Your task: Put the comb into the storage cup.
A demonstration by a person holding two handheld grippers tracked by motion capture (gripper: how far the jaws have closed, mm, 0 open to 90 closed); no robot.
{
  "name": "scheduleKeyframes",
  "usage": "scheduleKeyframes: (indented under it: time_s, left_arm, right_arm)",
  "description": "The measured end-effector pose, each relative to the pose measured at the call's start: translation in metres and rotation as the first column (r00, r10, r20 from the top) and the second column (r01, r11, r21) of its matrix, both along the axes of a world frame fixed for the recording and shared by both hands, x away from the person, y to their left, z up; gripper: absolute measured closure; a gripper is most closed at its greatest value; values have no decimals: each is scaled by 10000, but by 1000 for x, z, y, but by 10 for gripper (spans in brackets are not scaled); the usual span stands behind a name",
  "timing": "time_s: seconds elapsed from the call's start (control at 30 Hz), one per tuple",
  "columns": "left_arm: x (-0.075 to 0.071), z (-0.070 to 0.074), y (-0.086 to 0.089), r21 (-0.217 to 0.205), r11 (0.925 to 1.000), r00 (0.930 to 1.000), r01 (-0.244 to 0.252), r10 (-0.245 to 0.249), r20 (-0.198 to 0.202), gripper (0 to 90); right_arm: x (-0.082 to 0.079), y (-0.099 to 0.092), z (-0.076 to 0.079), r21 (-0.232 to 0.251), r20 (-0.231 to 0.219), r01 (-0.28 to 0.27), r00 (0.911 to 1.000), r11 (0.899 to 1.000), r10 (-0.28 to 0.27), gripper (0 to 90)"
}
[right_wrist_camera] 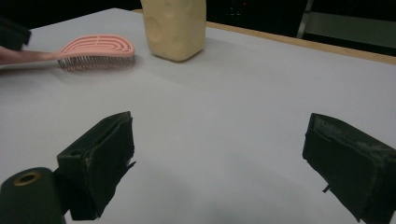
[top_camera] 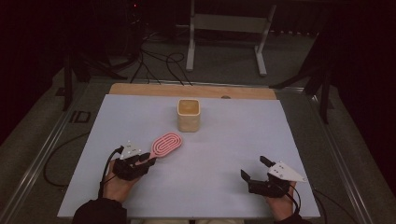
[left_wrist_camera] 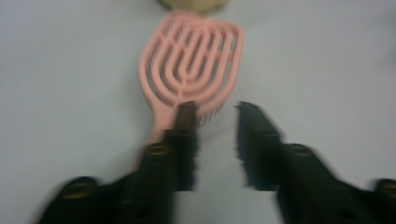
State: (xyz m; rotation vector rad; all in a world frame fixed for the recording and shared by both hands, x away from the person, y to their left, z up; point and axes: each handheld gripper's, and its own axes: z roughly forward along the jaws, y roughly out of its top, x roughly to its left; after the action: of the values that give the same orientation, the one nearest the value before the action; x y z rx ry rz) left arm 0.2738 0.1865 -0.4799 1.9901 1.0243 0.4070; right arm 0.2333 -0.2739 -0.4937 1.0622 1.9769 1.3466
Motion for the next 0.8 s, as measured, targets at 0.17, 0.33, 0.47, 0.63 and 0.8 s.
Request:
scheduleKeyframes:
  time_s: [0.17, 0.33, 0.47, 0.63, 0.8]
  left_arm:
    - [-16, 11, 15, -371, 9980, 9937, -510, 544, 977, 381]
    - [-31, 13, 37, -628, 9900, 9823, -1259, 1333, 1313, 221]
    - [-43, 9, 53, -631, 9867, 9778, -1500, 1574, 1380, 57]
    - [-54, 7, 66, -873, 9828, 9676, -1629, 1765, 1805, 0]
    - [-57, 5, 68, -942, 9848, 9684, -1462, 1619, 1895, 0]
  right_arm:
    - [0, -1, 1, 68, 47, 6, 10000, 10000, -7, 87]
    - [-1, -1, 2, 121, 143, -91, 9999, 9999, 90, 87]
    - [-2, 0, 5, 150, 307, -147, 9994, 9998, 143, 87]
    - [-4, -1, 8, 355, 548, -216, 9983, 9991, 196, 87]
    - [-3, -1, 8, 465, 599, -319, 9978, 9984, 291, 87]
